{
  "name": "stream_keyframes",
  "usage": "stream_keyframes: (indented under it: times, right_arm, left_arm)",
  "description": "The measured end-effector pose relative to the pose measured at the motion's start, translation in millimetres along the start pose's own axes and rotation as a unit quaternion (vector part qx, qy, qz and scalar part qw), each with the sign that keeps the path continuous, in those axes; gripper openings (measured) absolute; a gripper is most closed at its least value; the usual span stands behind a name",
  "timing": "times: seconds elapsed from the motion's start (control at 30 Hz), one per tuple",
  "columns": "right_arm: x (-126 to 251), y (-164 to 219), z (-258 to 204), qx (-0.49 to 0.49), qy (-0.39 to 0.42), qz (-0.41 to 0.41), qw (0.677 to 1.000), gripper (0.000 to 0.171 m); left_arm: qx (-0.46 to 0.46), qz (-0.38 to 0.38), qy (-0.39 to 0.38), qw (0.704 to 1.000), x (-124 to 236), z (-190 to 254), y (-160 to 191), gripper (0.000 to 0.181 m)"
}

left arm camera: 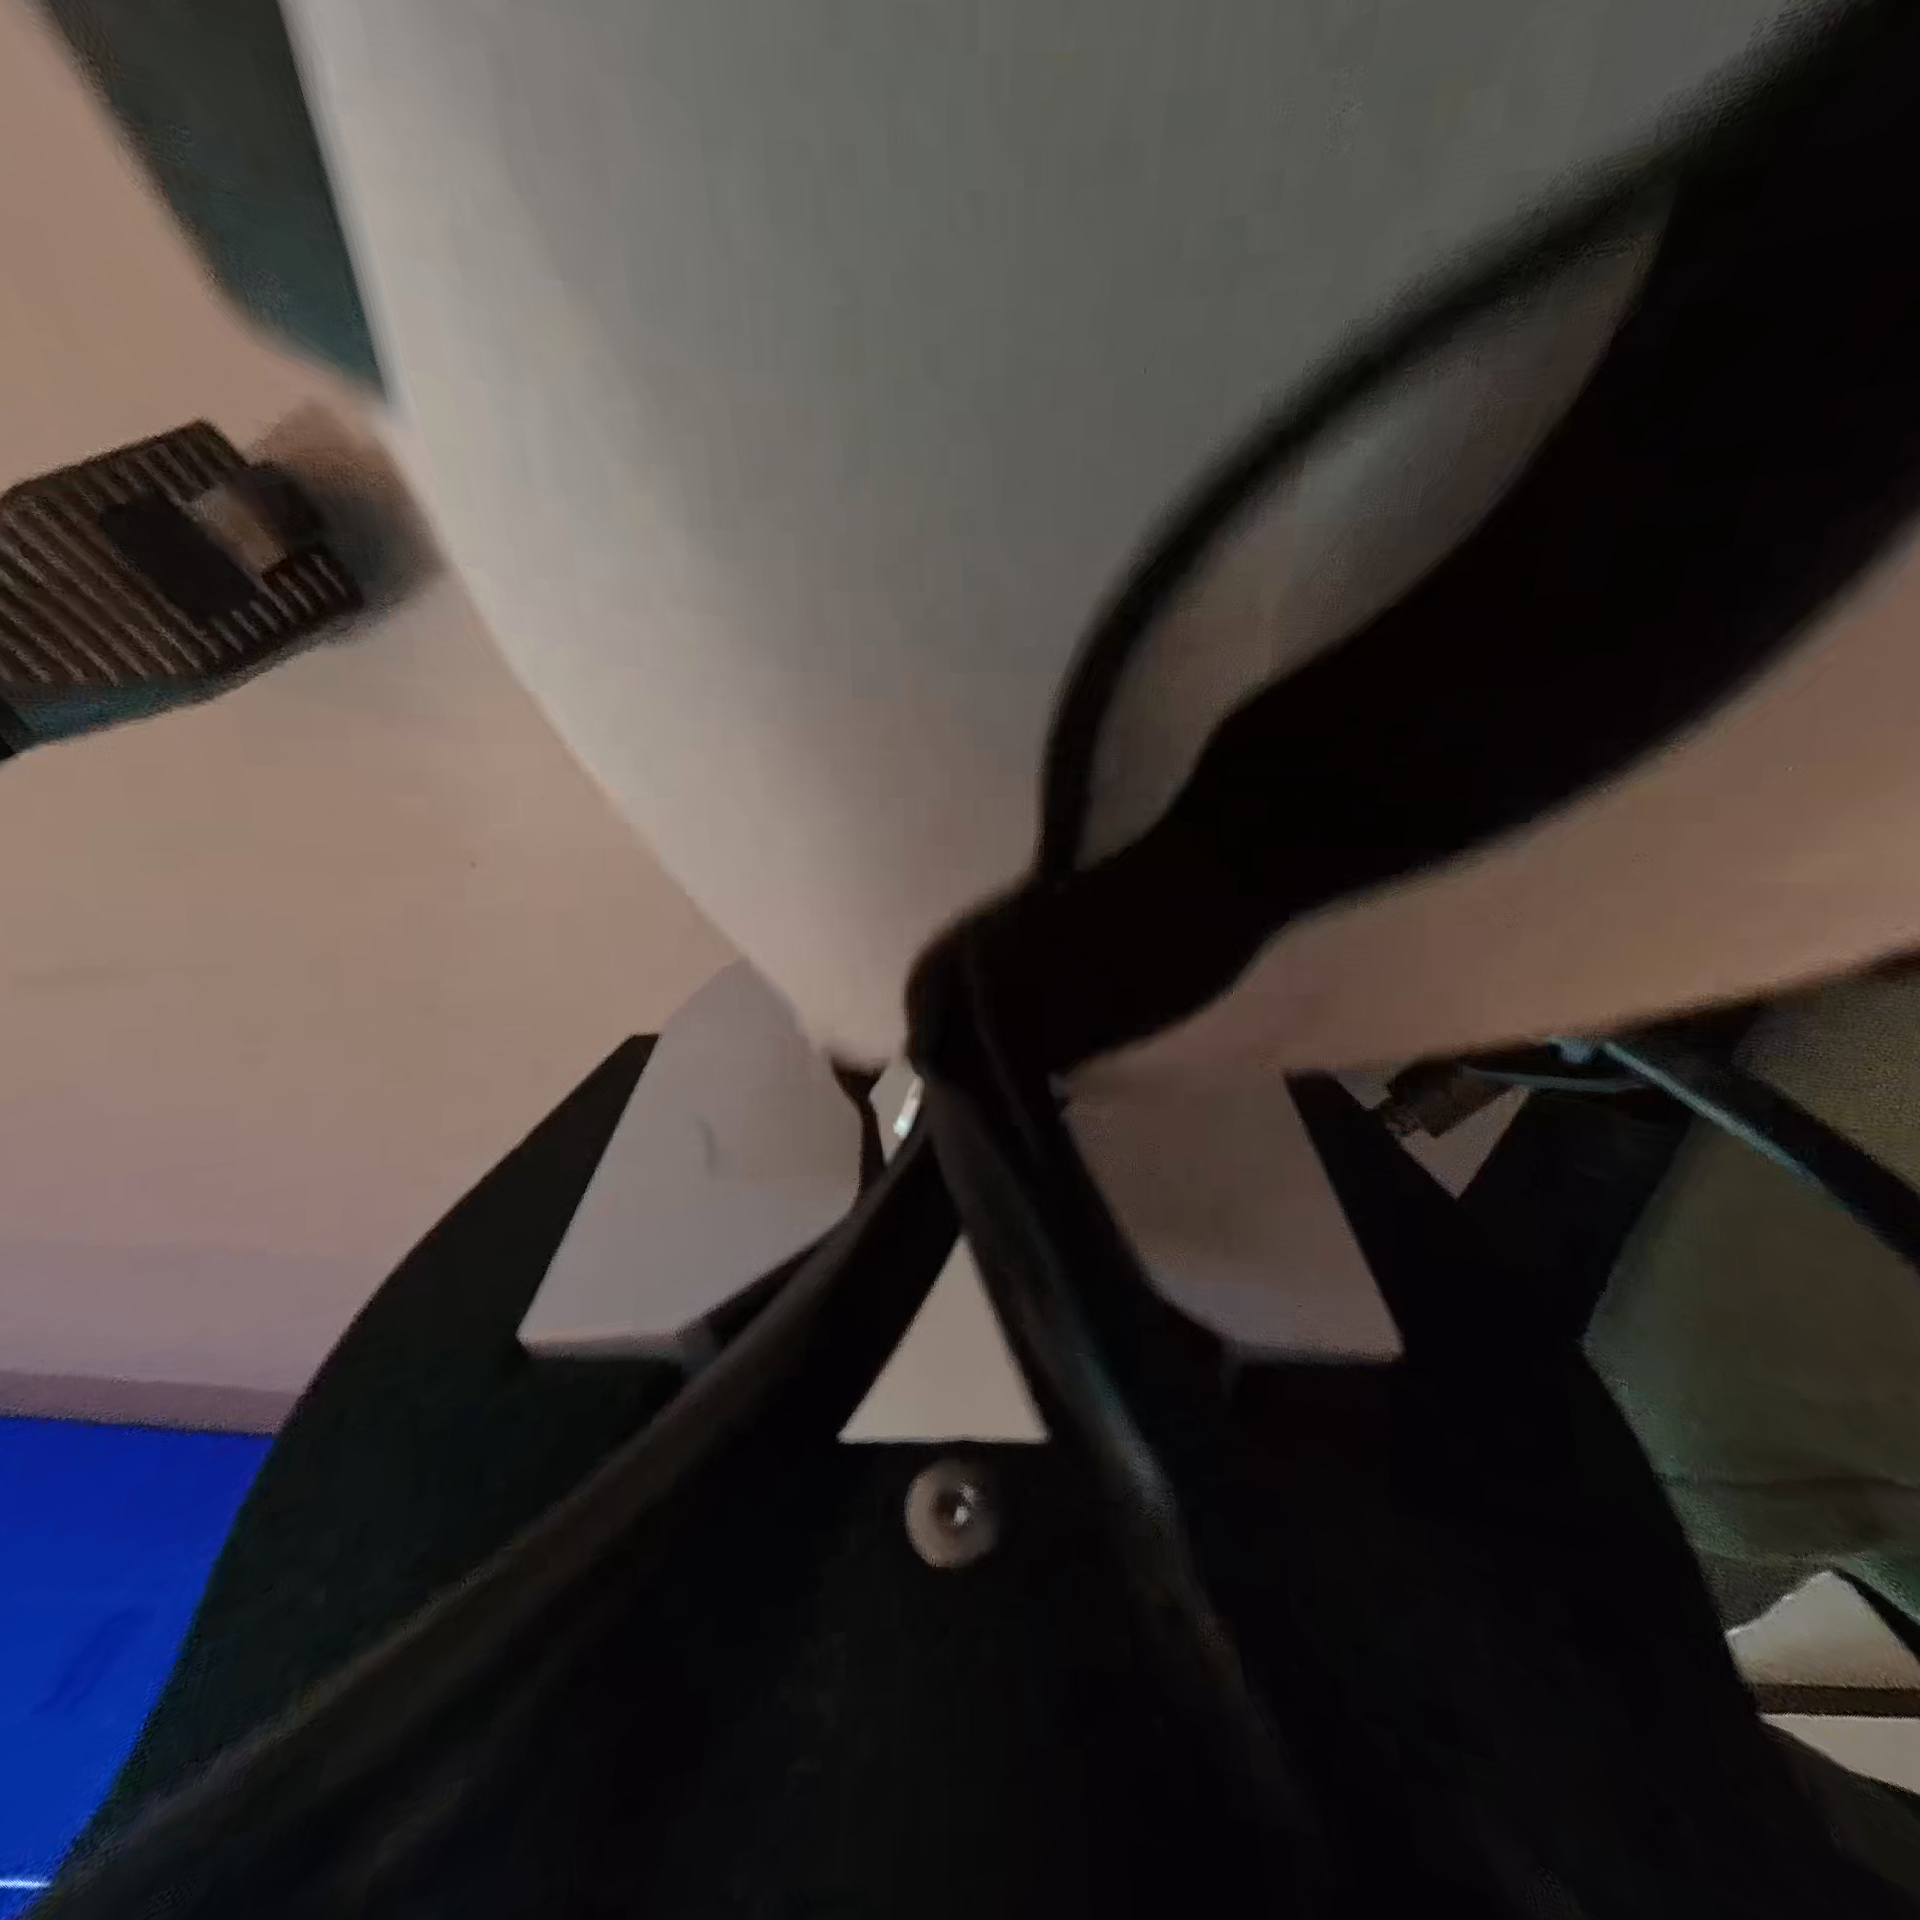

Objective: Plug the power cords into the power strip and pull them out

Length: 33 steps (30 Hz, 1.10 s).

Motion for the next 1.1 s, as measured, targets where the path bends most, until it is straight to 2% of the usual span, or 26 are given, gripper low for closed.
stream_keyframes:
  times: [0.03,0.07,0.1,0.17,0.23,0.3,0.33,0.4,0.83,0.9,0.97,1.1]
  right_arm:
    - [4.6,3.4,-0.6,-0.013,-0.008,0.01,1.0,0.009]
    - [9.7,5.6,-1.3,-0.027,-0.016,0.028,0.999,0.009]
    - [15.4,8.2,-0.8,-0.031,-0.014,0.045,0.998,0.012]
    - [23.3,14.0,0.6,-0.029,-0.006,0.07,0.997,0.023]
    - [21.1,18.8,-0.3,-0.025,-0.02,0.064,0.997,0.028]
    - [13.9,20.6,3.4,-0.013,0.001,0.049,0.999,0.032]
    - [9.2,20.2,1.7,-0.009,-0.02,0.045,0.999,0.031]
    - [1.8,19.9,1.8,0.003,-0.023,0.034,0.999,0.015]
    - [1.3,21.3,0.6,0.006,-0.015,0.044,0.999,0.015]
    - [2.9,22.3,3.0,-0.005,-0.005,0.043,0.999,0.023]
    - [0.8,25.3,2.2,-0.004,-0.017,0.032,0.999,0.017]
    - [-4.7,26.5,0.2,0.01,-0.008,0.022,1.0,0.015]
  left_arm:
    - [-0.009,-0.007,-0.006,1.0,-0.5,1.2,-1.2,0.025]
    - [-0.019,-0.015,-0.012,1.0,-0.8,2.3,-2.4,0.021]
    - [-0.022,-0.019,-0.014,0.999,-0.8,2.7,-2.9,0.025]
    - [-0.021,-0.013,-0.011,1.0,-0.7,1.9,-2.1,0.025]
    - [-0.023,-0.018,-0.014,0.999,-0.8,2.6,-2.7,0.025]
    - [-0.023,-0.02,-0.013,0.999,-0.7,2.3,-3.1,0.025]
    - [-0.022,-0.02,-0.013,0.999,-0.8,2.4,-3.1,0.025]
    - [-0.02,-0.016,-0.014,1.0,-0.8,2.5,-2.5,0.025]
    - [-0.012,0.005,-0.016,1.0,-0.7,2.3,0.2,0.025]
    - [-0.009,0.009,-0.016,1.0,-0.7,2.4,0.9,0.025]
    - [-0.009,0.013,-0.015,1.0,-0.6,2.1,1.4,0.025]
    - [-0.009,0.009,-0.016,1.0,-0.6,2.1,0.8,0.025]
Point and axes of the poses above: each gripper's, where its closed fingertips meet, x back along the fingers, y out of its underside, z = x × y across the jaws, the point moved 8 cm from there along x, back along the fingers, and after that the axes turned 8 degrees about -x, right-handed, at the moved point
